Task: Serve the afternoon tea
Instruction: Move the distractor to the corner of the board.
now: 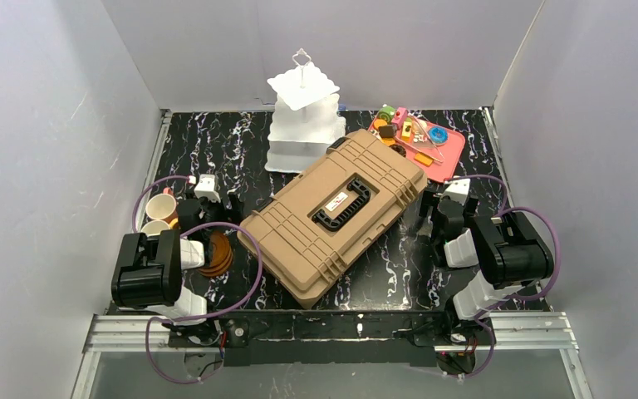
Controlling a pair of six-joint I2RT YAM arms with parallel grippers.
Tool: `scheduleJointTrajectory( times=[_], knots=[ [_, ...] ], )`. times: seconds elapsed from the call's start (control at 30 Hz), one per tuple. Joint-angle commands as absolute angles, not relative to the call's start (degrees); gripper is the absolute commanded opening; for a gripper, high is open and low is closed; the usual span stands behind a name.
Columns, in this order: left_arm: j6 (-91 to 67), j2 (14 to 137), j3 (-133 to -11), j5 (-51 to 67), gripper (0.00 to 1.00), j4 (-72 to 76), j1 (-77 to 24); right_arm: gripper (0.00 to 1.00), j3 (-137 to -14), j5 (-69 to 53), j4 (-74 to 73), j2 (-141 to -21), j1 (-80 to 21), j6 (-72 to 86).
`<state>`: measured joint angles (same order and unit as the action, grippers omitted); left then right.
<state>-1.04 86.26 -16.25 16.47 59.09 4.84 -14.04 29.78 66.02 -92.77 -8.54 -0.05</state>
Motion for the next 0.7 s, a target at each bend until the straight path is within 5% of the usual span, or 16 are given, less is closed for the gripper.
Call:
scheduleJointTrajectory(
  times=[0.0,0.27,0.47,0.67],
  knots=[
    [-0.26,85.26,-16.57,15.91,0.99,59.49,4.66,1.00,-14.92,29.97,69.08,-92.33,-8.70,-0.44],
    [-0.81,84.17,-16.70,15.16,0.99,59.31,4.88,1.00,-15.28,32.44,67.62,-91.68,-8.70,0.94],
    [-1.58,72.55,-33.49,16.60,0.99,22.16,7.52,1.00,-14.78,31.62,68.09,-88.90,-8.79,0.13],
    [7.34,68.08,-52.15,23.70,0.99,-13.18,8.13,1.00,-36.49,52.22,11.87,-79.95,-7.88,23.77]
  ],
)
